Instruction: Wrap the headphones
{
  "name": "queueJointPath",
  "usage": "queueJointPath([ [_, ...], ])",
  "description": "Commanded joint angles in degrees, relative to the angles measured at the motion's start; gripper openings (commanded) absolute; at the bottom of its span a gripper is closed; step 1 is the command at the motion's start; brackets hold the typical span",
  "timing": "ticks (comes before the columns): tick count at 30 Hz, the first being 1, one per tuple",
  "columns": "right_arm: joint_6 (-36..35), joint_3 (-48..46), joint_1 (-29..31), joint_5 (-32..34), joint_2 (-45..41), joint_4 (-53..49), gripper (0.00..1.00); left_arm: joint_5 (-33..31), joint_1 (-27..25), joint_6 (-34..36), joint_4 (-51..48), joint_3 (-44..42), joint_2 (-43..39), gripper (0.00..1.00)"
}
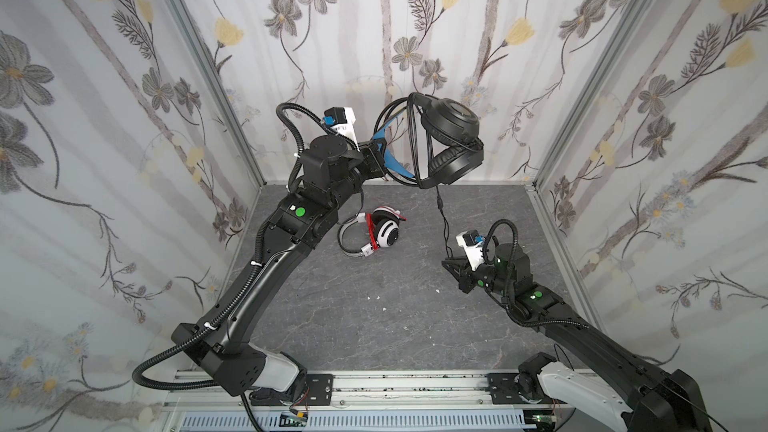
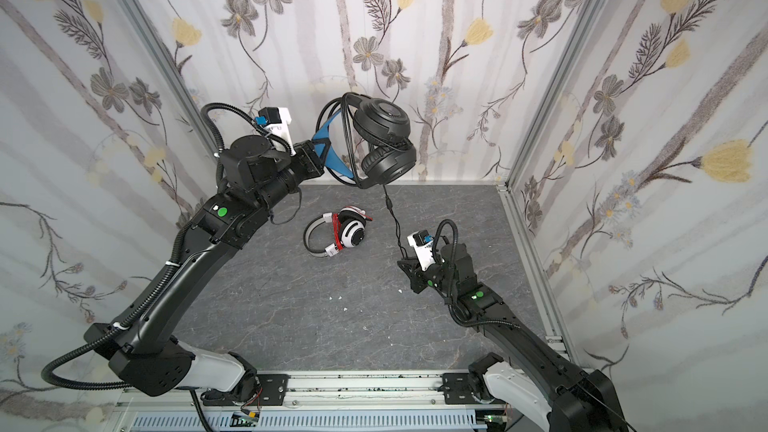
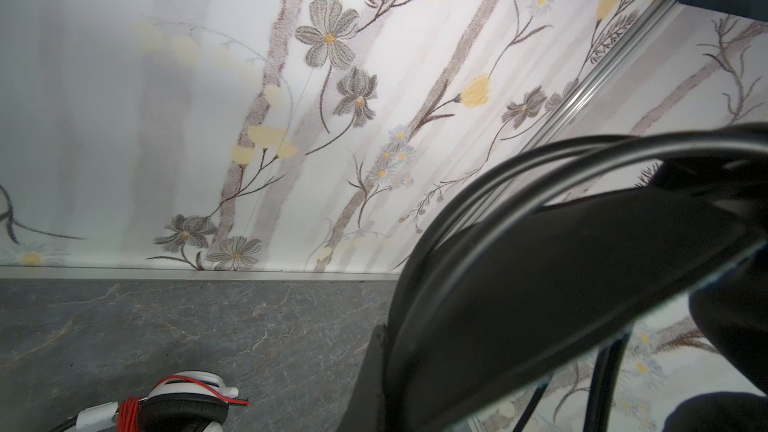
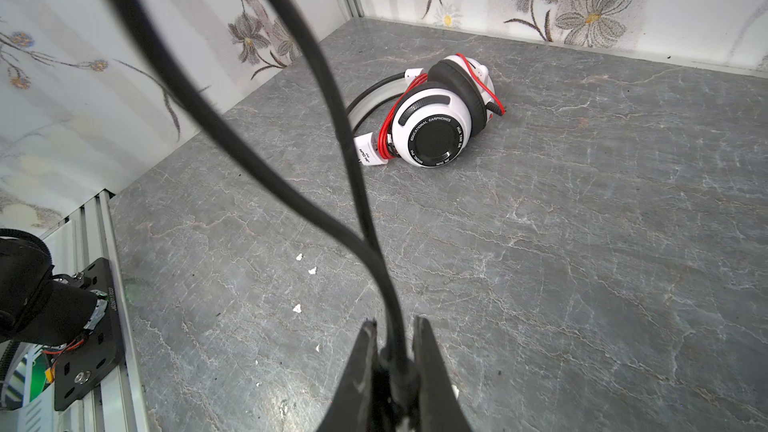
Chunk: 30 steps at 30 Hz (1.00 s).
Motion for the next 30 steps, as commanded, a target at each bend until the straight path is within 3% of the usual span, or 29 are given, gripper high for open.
queueJointPath([
  [1,-1.5,1.0,1.5,2.2,0.5,-3.2,0.00,-7.4,0.5,-5.1,11.5,0.2,0.6,0.00],
  [11,-4.8,5.2,10.0,7.1,2.6,-7.6,0.00,-13.9,3.3,-8.2,12.2,0.4,5.7,0.00],
  [21,-7.0,9.8,18.0,12.0,2.0,-13.8,0.00,-21.0,4.5,2.5,8.4,0.9,9.4,0.00],
  [25,-8.3,15.7,22.8,15.0,2.8,-17.1,0.00,-23.1,4.5,7.8,7.1,0.1,10.8,0.00],
  [30,-11.2,23.2,24.6,17.8,3.9,-21.2,0.00,-24.9,4.5,13.1,6.1,-3.6,10.9,0.00],
])
